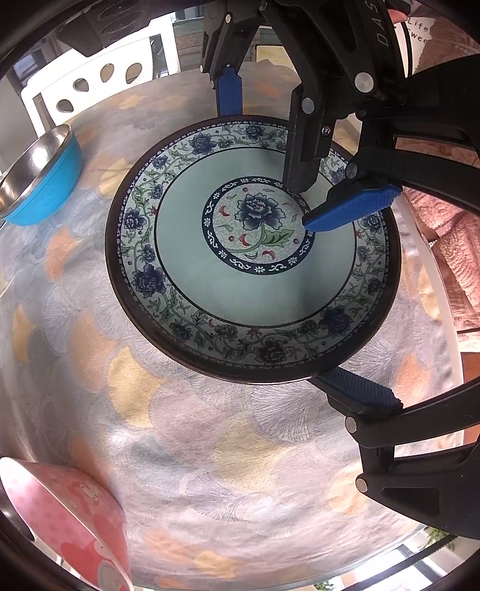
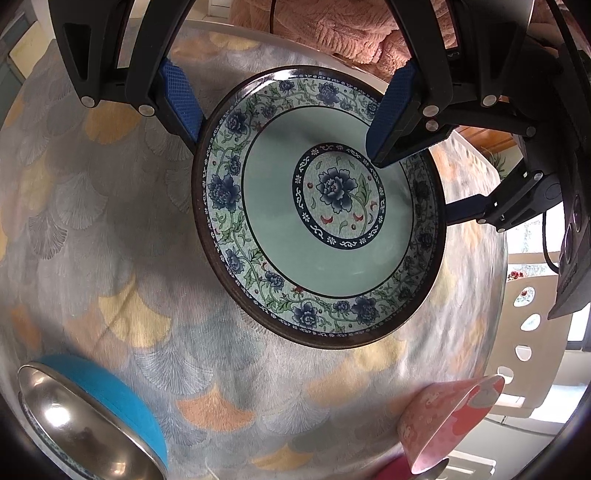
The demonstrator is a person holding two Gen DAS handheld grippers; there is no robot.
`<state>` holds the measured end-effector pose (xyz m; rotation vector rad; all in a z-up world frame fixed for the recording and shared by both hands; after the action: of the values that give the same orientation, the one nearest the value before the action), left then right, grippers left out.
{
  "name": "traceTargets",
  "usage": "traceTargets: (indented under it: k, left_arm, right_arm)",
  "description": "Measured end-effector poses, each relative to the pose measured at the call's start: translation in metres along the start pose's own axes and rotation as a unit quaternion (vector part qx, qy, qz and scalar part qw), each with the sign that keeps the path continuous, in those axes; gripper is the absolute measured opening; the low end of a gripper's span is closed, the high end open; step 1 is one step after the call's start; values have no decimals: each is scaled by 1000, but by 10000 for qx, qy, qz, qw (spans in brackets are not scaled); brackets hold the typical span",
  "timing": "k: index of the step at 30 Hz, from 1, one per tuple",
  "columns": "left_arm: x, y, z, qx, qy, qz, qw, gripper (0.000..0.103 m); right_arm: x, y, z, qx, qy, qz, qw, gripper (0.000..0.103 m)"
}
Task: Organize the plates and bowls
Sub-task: 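Lower the held floral plate with both tools toward the plate below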
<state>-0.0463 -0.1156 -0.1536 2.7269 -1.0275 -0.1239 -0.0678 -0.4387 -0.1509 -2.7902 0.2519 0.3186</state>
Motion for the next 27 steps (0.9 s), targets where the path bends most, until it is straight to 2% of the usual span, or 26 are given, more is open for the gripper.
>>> traceTargets:
  k: [27]
  left_arm:
    - [-3,-7,1,-127,-81,-147,9998,70]
  right_arm:
    - [-4,5,3,15,-159,49,9999,84]
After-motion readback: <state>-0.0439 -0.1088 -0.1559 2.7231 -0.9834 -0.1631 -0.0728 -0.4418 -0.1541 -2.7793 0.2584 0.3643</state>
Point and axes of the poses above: each gripper's, at about its wrist camera, not at the fingertips, and z roughly the way its jaws point, y to its right, x to its top, the point moved 6 cm from there along z, roughly the way its jaws point, and after that the axes turned 1 degree about y, right-handed, at the moved point
